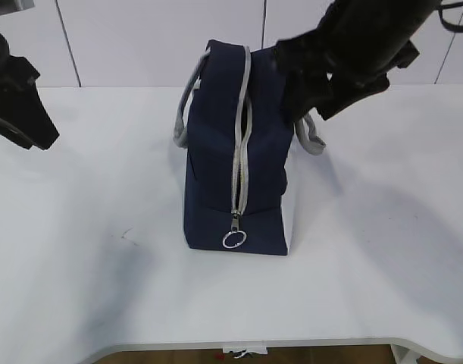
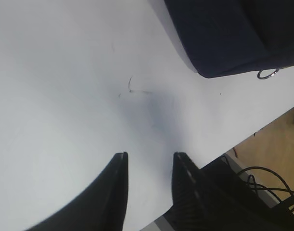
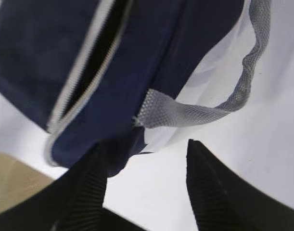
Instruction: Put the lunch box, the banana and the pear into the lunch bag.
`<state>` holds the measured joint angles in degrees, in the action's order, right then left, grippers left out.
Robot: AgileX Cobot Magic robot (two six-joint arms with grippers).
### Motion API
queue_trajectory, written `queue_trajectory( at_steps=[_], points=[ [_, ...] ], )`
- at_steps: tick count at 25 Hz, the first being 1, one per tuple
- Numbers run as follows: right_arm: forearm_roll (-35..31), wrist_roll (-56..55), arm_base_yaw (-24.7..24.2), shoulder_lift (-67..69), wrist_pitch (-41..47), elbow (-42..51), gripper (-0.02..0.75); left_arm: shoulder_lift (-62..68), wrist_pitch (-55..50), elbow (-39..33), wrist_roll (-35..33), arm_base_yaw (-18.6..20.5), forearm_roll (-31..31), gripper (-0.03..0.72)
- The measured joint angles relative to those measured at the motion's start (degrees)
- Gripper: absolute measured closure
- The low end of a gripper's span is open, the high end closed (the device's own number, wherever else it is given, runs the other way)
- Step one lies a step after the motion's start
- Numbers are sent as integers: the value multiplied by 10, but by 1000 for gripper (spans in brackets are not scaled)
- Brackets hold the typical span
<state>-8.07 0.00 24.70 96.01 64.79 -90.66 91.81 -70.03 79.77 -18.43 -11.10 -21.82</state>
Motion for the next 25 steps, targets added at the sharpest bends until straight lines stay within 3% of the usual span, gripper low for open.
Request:
queue_trajectory(
  at_steps=[5,9,13,18,25],
  points=[
    [60,-19,88,-40,-130,130,335,0,0,0,0,0,2,448],
    [130,-100,177,-78,-270,230,335,0,0,0,0,0,3,435],
    [178,-166,229,-110,-423,326,335,0,0,0,0,0,3,443],
    [182,-202,248,-124,-603,449,335,0,0,0,0,0,4,444],
    [180,-208,249,-184,-642,484,335,0,0,0,0,0,4,445]
  ],
)
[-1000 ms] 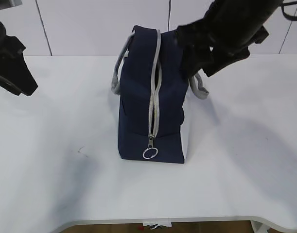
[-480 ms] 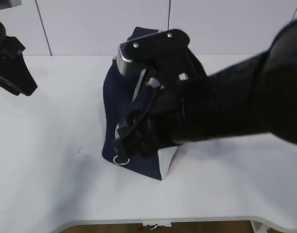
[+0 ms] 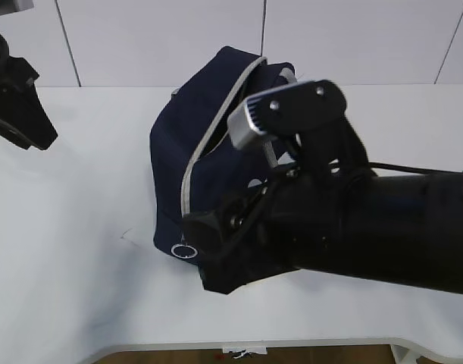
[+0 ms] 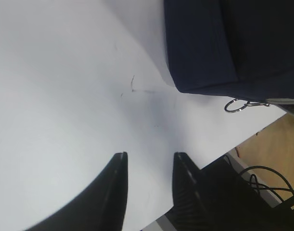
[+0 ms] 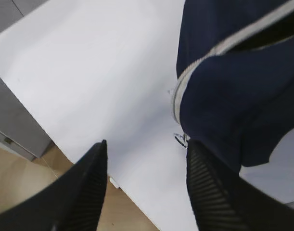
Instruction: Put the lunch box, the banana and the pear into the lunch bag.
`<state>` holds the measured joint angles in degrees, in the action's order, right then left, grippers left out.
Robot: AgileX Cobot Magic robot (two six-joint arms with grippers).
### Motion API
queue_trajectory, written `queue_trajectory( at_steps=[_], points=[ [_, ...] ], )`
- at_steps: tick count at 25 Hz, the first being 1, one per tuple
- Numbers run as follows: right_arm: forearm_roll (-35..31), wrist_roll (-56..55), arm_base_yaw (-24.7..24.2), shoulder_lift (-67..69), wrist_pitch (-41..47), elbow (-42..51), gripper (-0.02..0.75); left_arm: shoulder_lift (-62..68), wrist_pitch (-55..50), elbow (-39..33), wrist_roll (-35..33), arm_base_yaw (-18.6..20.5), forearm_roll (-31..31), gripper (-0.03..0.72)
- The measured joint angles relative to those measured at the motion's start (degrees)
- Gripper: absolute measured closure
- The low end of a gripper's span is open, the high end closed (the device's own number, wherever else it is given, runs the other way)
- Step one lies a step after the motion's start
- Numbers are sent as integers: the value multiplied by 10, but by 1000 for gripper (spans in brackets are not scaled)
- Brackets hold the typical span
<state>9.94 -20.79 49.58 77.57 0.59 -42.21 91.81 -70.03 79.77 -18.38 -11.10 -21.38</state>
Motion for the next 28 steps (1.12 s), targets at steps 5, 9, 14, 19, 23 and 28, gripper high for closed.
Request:
queue_trajectory(
  at_steps=[5,9,14,19,23,28],
  points=[
    [-15,-10,33,-21,-6,1,357,0,0,0,0,0,1,445],
    [-17,-15,70,1,-47,1,381,0,0,0,0,0,1,447],
    [-17,-17,85,43,-66,1,385,0,0,0,0,0,1,447],
    [-17,-18,85,92,-93,1,388,0,0,0,0,0,1,447],
    [-18,-19,85,133,-99,1,388,0,0,0,0,0,2,447],
    [-36,-15,84,164,-109,1,388,0,0,0,0,0,2,448]
  ],
)
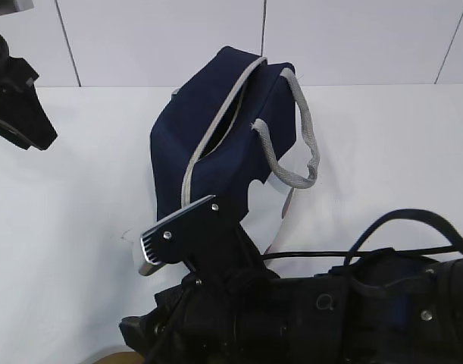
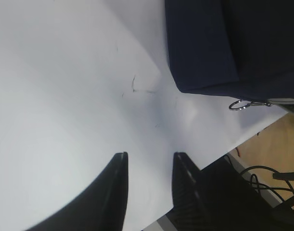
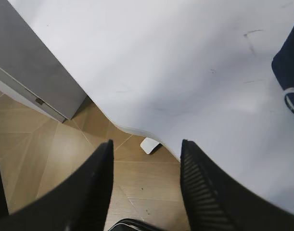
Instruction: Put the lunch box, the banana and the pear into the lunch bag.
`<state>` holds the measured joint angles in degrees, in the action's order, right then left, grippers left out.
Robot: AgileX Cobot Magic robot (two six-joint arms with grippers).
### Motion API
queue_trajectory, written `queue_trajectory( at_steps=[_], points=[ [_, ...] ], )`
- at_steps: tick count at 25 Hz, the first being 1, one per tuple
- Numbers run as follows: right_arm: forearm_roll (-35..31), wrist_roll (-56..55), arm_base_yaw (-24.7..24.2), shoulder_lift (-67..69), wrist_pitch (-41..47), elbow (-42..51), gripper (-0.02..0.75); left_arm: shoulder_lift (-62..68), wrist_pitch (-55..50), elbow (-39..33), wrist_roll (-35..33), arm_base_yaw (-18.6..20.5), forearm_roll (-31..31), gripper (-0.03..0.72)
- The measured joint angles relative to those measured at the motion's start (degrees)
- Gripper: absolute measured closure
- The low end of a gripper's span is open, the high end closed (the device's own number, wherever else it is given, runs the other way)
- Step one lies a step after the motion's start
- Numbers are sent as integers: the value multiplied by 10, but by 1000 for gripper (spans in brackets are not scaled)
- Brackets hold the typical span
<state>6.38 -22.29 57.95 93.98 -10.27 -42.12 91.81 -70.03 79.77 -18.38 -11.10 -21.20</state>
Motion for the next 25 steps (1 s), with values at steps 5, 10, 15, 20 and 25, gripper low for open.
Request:
queue_trajectory(
  at_steps=[5,10,15,20,25],
  points=[
    [-6,16,-23,22,-9,0,388,0,0,0,0,0,0,448],
    [-28,17,-43,48,-30,0,388,0,0,0,0,0,0,449],
    [-46,44,-44,61,-48,0,388,0,0,0,0,0,0,448],
    [-185,186,-44,68,-55,-1,371,0,0,0,0,0,0,449],
    [-365,353,-44,68,-102,-1,358,0,0,0,0,0,0,452]
  ],
)
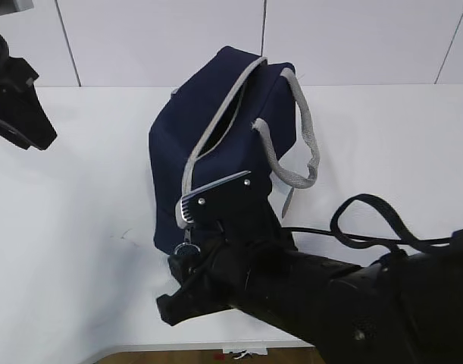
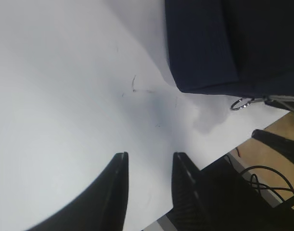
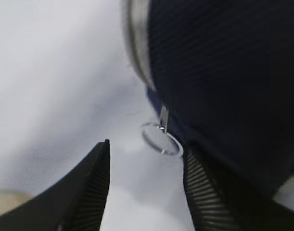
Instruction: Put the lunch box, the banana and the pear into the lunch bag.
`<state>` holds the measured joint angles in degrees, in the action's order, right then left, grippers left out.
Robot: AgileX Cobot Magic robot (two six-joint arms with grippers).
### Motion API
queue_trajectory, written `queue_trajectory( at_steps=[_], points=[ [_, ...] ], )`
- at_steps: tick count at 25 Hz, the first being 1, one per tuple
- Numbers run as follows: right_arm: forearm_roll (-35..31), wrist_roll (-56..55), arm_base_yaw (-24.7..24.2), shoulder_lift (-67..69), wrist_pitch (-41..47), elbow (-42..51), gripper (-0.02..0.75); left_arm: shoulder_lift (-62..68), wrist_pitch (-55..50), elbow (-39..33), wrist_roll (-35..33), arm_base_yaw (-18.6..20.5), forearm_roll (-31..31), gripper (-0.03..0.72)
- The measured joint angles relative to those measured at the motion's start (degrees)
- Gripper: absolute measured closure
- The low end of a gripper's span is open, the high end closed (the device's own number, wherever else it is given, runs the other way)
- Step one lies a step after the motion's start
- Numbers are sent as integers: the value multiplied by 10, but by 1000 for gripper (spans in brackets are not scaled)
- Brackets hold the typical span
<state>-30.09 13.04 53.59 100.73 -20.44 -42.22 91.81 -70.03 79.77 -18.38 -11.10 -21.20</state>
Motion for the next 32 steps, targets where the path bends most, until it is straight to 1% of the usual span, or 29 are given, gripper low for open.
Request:
queue_trajectory(
  at_steps=[3,7,9,11,24,32],
  points=[
    [-69,75,0,0,-38,0,358,0,0,0,0,0,0,452],
    [-160,164,0,0,-67,0,358,0,0,0,0,0,0,452],
    [-186,185,0,0,-77,0,358,0,0,0,0,0,0,452],
    [-190,193,0,0,-79,0,358,0,0,0,0,0,0,452],
    [-146,199,0,37,-64,0,358,0,0,0,0,0,0,454],
    [-144,198,0,52,-71,-14,358,0,0,0,0,0,0,454]
  ],
)
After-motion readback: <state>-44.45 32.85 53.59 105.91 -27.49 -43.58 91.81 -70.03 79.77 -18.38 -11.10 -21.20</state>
